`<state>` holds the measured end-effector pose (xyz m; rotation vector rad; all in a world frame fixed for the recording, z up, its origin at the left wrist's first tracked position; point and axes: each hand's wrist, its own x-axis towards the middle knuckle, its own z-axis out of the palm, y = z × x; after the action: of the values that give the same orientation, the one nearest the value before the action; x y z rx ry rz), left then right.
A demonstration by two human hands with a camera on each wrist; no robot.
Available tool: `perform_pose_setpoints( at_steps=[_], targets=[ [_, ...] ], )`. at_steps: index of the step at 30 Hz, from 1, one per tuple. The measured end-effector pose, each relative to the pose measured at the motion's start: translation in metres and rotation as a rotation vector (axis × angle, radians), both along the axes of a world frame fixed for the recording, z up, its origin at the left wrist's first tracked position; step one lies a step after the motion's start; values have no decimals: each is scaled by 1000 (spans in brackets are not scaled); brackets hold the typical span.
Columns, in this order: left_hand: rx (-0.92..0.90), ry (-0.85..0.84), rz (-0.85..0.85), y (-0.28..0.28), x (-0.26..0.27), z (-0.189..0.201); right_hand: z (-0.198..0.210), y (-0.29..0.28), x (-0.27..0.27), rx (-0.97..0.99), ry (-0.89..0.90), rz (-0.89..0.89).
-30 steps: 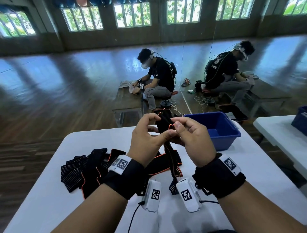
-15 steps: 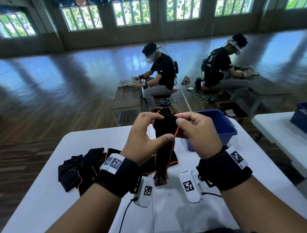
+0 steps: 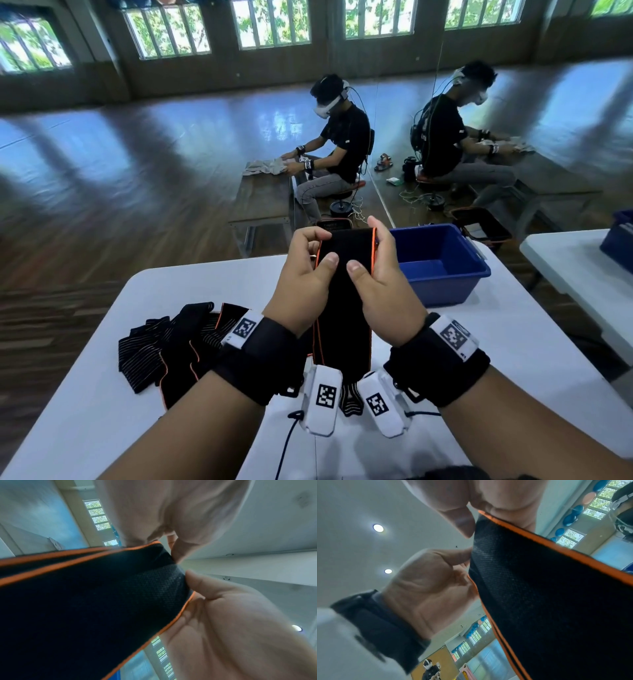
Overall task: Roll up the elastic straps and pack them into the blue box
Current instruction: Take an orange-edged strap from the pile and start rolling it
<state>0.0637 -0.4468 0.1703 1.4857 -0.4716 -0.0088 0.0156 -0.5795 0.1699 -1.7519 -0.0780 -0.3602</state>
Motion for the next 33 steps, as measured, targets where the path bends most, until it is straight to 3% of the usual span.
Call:
perform_pose_setpoints(
  at_steps=[4, 7, 10, 13, 15, 17, 21, 33],
  targets=[
    [-10, 35, -16, 2, 7, -11, 0, -8, 3, 22, -19, -107],
    [176, 117, 37, 14, 21, -45, 0, -19, 4, -15, -8, -120],
    [673, 106, 37, 39, 40, -105, -2, -29, 3, -32, 28, -79],
    [1220, 26, -110, 63, 50, -166, -3, -31, 3, -37, 63, -66],
    [1471, 66, -151, 75, 49, -191, -6, -32, 5, -32, 90, -65],
    [1608, 106, -183, 89, 44, -204, -8, -31, 8, -23, 109, -58],
    [1703, 151, -145, 122, 39, -213, -9, -27, 15, -32, 115, -32],
    [1640, 349, 58, 178, 38, -211, -15, 0, 40, -51, 94, 38]
  ],
)
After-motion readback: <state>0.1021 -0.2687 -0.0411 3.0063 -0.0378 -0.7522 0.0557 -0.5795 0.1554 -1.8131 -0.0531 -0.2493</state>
